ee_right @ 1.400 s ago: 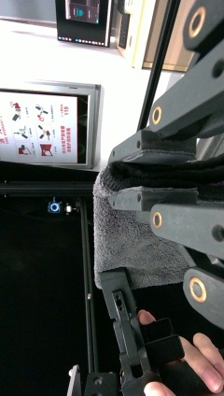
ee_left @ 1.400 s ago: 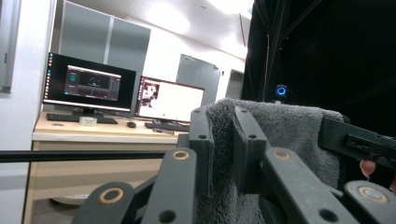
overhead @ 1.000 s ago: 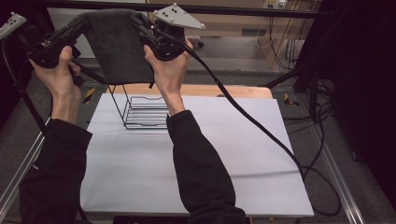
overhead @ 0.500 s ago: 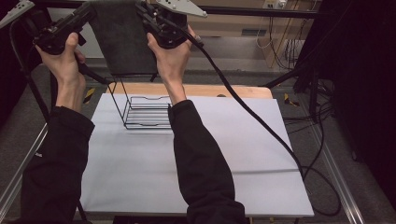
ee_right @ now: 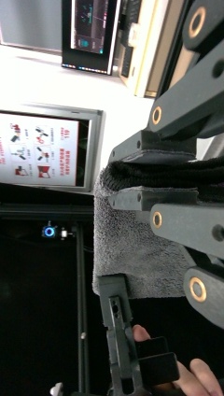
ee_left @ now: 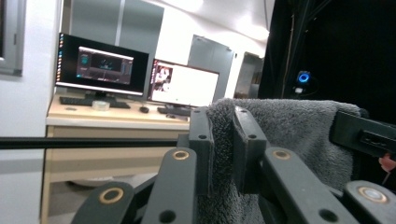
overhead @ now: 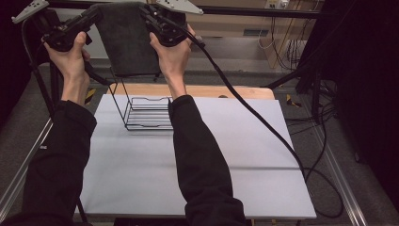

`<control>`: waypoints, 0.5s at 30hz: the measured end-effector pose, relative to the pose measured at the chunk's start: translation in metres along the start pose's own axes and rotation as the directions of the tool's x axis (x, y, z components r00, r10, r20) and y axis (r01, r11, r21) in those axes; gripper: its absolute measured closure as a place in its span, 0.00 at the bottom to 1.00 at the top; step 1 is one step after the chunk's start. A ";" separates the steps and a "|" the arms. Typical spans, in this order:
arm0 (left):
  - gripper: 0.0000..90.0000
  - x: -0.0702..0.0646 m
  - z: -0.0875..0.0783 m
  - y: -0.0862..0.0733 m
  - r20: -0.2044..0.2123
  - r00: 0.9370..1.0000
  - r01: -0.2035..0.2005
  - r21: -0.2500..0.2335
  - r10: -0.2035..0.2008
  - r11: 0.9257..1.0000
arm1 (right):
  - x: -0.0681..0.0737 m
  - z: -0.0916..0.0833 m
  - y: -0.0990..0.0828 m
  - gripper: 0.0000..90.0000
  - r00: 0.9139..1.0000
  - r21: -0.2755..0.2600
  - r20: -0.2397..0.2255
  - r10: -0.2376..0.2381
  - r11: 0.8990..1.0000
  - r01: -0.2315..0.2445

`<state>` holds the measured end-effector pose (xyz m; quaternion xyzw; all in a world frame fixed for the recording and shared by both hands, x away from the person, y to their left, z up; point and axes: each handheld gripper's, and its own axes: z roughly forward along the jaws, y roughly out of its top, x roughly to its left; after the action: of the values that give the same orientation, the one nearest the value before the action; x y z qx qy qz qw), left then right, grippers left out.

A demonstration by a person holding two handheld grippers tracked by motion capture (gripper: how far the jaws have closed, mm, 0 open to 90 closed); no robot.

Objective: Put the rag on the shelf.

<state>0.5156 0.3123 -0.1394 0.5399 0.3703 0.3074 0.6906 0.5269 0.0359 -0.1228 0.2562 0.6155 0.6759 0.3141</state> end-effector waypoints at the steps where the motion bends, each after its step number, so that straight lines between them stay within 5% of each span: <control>1: 0.89 0.002 0.000 -0.002 0.001 1.000 0.004 0.001 -0.004 1.000 | 0.001 0.001 -0.002 0.89 1.000 0.005 -0.002 0.000 1.000 0.000; 15: 0.89 0.003 -0.009 -0.024 0.027 0.999 -0.036 0.058 0.034 0.998 | -0.002 -0.005 -0.026 0.89 1.000 0.065 -0.004 0.011 0.998 -0.011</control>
<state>0.5104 0.3138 -0.1643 0.5702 0.3608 0.3014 0.6736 0.5276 0.0324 -0.1493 0.2682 0.6364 0.6578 0.3005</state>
